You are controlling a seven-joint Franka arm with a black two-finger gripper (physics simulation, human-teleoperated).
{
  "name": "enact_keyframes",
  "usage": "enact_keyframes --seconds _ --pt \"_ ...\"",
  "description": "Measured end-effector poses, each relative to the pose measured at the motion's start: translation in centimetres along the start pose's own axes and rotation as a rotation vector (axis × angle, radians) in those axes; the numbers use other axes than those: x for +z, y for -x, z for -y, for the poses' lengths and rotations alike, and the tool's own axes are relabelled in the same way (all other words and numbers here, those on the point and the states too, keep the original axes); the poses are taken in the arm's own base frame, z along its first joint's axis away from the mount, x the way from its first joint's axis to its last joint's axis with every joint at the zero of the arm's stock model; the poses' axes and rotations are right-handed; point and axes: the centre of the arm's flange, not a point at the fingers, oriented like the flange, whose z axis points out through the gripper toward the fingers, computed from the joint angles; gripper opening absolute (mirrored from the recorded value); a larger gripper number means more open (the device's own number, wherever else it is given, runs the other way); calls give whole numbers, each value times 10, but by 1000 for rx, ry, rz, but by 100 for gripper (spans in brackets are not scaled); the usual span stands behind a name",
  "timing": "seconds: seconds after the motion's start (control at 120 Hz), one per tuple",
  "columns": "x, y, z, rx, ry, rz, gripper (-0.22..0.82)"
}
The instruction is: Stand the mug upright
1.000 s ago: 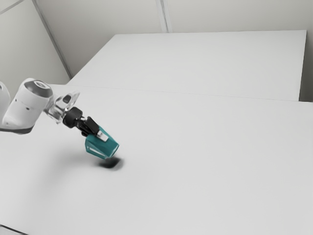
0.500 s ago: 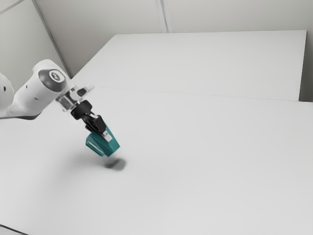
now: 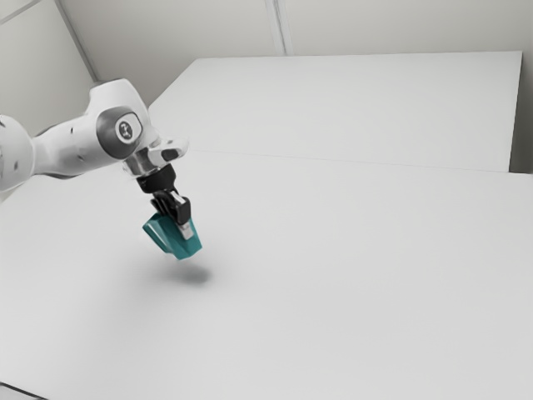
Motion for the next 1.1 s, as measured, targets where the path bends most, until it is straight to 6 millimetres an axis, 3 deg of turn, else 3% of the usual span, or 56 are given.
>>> enact_keyframes --seconds 0.167,0.533,1.1 --pt "0 -12 -12 6 -123 6 -17" --pt "4 -20 -3 -79 -245 -25 -17" --pt "44 -36 2 -176 -266 -8 -17"
